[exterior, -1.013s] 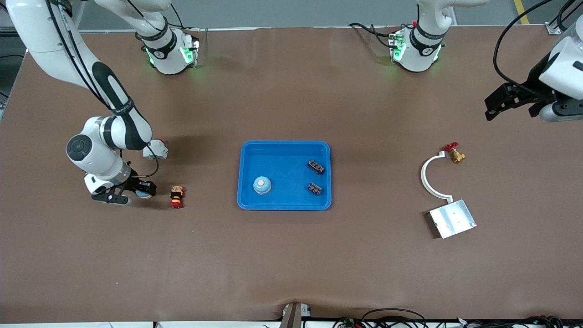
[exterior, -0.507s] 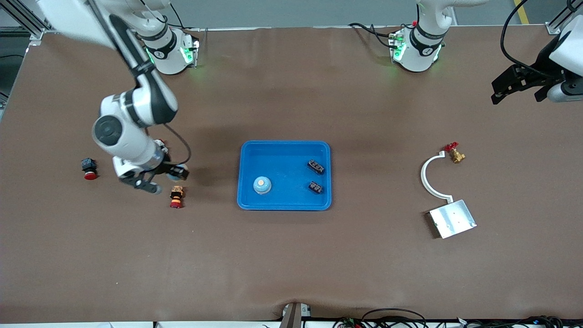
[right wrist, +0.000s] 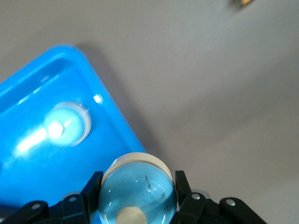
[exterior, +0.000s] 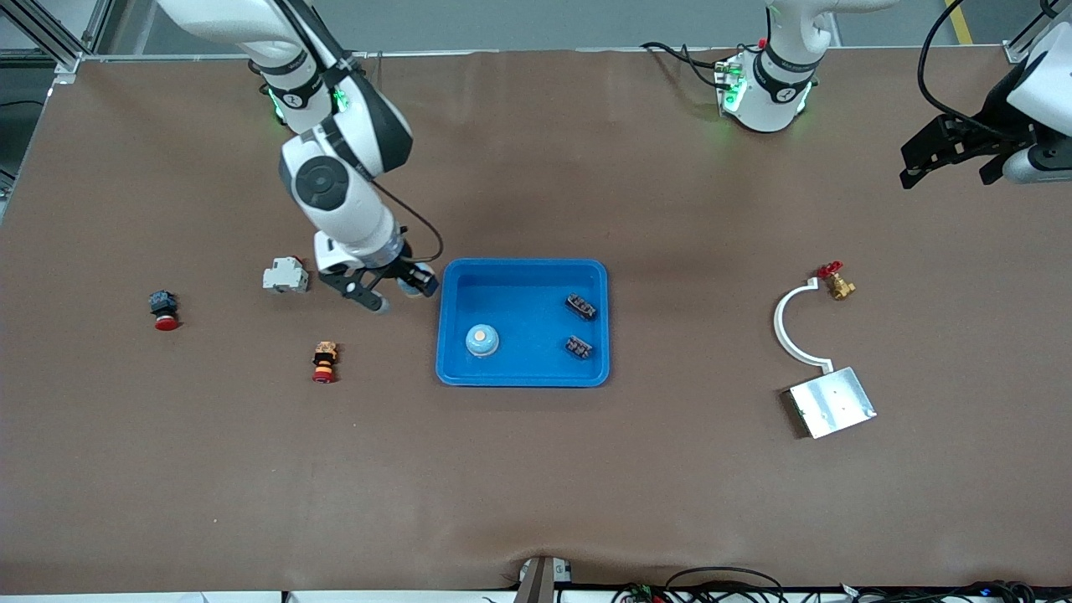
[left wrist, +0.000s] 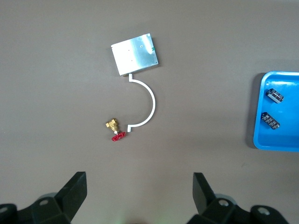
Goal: Place electrolytic capacitor and blue bell in tray
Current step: 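Carry the second light-blue bell over the tray with the right gripper, then lower the bell into the tray beside the first bell and open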
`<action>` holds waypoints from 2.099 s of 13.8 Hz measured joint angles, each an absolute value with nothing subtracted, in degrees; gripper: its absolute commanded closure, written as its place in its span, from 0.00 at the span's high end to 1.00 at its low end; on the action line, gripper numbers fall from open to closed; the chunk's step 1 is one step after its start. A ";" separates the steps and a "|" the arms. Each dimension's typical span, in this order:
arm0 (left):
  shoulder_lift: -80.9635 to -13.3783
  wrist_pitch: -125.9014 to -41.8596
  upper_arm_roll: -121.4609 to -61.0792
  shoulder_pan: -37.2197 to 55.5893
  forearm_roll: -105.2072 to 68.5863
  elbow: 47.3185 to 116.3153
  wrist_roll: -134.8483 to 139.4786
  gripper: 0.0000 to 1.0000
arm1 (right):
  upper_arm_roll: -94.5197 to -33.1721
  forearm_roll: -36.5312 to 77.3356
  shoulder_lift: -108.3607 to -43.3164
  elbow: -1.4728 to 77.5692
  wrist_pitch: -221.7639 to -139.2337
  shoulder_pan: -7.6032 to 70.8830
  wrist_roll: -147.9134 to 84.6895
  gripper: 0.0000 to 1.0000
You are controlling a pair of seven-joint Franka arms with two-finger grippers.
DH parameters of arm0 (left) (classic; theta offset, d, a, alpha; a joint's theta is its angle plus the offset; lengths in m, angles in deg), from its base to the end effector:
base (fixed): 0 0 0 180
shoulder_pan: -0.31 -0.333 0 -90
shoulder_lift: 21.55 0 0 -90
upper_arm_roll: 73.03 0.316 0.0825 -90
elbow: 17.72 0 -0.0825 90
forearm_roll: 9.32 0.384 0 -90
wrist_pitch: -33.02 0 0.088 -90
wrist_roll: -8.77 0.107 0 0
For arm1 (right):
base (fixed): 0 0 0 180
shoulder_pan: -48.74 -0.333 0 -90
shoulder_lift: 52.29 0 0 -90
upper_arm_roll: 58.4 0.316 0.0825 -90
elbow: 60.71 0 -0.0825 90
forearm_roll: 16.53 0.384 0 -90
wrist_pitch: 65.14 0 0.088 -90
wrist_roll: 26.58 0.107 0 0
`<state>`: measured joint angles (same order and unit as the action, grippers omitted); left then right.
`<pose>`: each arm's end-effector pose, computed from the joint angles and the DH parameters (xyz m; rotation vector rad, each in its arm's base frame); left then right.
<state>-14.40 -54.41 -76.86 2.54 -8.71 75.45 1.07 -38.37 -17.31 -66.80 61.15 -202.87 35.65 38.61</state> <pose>0.5076 -0.0552 0.6608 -3.1251 -0.0463 -0.0413 0.4832 0.3113 0.3009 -2.9416 0.8487 0.0492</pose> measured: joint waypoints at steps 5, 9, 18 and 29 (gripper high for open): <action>-14.08 -52.68 -76.82 2.51 -8.71 75.00 1.07 1.00 | -38.43 -22.18 -70.77 59.46 -204.61 29.15 51.43 0.00; -13.97 -52.48 -76.88 2.54 -8.71 74.35 1.06 1.00 | -38.54 -29.63 -78.93 53.26 -204.98 28.13 59.72 0.00; -14.70 -52.48 -77.58 2.80 -8.71 74.01 1.06 1.00 | -39.20 -36.65 -89.01 46.45 -207.53 27.38 65.38 0.00; -14.77 -52.47 -78.03 2.52 -8.72 73.78 1.03 1.00 | -39.23 -37.09 -89.11 46.60 -207.61 26.78 65.40 0.00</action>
